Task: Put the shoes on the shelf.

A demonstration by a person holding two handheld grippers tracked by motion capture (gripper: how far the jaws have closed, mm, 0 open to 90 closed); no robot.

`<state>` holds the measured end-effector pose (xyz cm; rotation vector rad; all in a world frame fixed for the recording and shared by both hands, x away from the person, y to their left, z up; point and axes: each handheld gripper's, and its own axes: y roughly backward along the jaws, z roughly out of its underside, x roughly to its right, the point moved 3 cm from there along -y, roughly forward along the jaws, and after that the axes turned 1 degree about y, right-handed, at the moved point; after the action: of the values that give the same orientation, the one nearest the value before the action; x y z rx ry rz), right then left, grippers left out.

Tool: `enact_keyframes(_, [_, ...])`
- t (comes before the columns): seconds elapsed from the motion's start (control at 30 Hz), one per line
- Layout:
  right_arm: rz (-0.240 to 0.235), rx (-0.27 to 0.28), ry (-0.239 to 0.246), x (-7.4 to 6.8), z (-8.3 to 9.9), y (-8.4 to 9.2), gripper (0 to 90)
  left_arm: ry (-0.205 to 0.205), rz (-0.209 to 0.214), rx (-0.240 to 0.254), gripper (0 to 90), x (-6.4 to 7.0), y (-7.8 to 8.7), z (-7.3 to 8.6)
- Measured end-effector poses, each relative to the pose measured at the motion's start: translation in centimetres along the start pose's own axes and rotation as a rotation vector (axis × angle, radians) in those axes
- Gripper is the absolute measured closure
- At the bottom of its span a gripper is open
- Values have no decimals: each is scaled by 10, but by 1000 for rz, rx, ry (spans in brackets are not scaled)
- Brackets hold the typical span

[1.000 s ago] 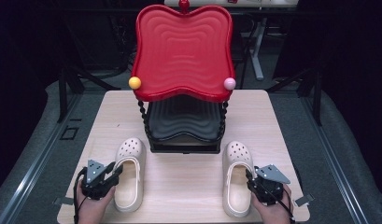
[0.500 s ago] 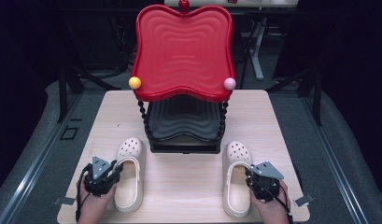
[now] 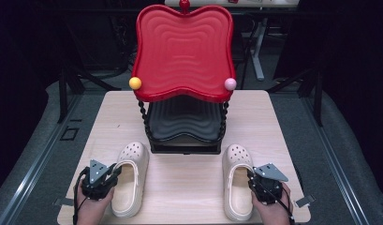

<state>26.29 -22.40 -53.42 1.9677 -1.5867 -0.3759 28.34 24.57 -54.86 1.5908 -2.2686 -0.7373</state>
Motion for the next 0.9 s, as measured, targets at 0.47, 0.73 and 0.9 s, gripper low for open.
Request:
enact_keyframes(0.47, [2, 41, -3, -1, -4, 14, 757, 21, 40, 47, 757, 4, 21, -5])
enact_keyframes(0.73, [3, 63, 0, -1, -8, 21, 757, 25, 47, 62, 757, 5, 27, -8])
enact_keyframes(0.9, [-1, 78, -7, -2, -10, 22, 757, 28, 49, 74, 758, 5, 31, -10])
